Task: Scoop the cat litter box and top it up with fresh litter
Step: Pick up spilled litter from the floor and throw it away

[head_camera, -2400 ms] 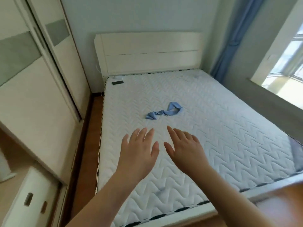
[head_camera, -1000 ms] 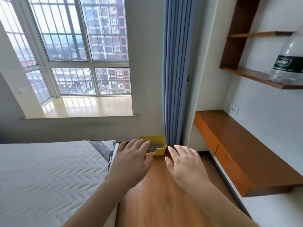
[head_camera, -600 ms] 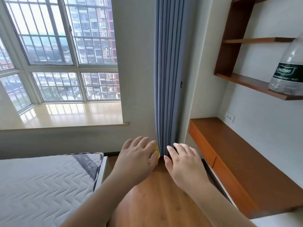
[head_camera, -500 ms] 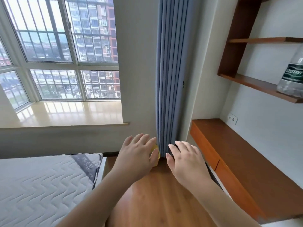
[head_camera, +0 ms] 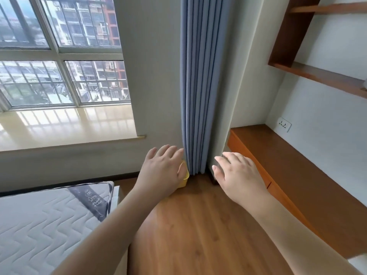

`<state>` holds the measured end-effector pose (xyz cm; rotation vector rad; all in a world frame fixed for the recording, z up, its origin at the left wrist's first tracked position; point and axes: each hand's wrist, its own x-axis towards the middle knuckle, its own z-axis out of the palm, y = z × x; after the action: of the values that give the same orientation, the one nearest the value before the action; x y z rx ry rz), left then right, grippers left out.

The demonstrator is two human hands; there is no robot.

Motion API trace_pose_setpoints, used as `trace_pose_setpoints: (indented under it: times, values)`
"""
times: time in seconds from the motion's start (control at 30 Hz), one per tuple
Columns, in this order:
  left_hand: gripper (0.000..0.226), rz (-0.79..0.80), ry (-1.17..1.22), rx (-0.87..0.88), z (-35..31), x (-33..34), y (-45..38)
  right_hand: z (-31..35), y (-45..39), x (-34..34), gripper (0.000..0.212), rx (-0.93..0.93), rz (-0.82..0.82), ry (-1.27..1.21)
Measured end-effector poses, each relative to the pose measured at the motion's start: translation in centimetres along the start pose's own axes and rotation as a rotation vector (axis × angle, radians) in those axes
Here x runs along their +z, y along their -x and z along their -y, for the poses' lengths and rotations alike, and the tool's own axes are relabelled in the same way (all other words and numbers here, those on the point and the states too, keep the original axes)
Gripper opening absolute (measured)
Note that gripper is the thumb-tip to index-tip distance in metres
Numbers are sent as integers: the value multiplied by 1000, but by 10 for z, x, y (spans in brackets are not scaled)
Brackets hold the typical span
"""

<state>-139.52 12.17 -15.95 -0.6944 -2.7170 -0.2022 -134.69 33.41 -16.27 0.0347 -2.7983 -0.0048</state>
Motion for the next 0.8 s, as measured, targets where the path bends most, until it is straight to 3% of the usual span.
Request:
trace_pose_setpoints:
  times: [0.27,0.43,0.8]
  values:
    - [39,27,17,3,5,80,-74,-44,-75,61,65,-35,48,-37]
    - [47,82,36,-46,-1,130,-130,-80,-120,109,43,-46,30,-77]
    - [50,142,55,-138,27,206,-196,-117,-206,197,43,-50,86,-209]
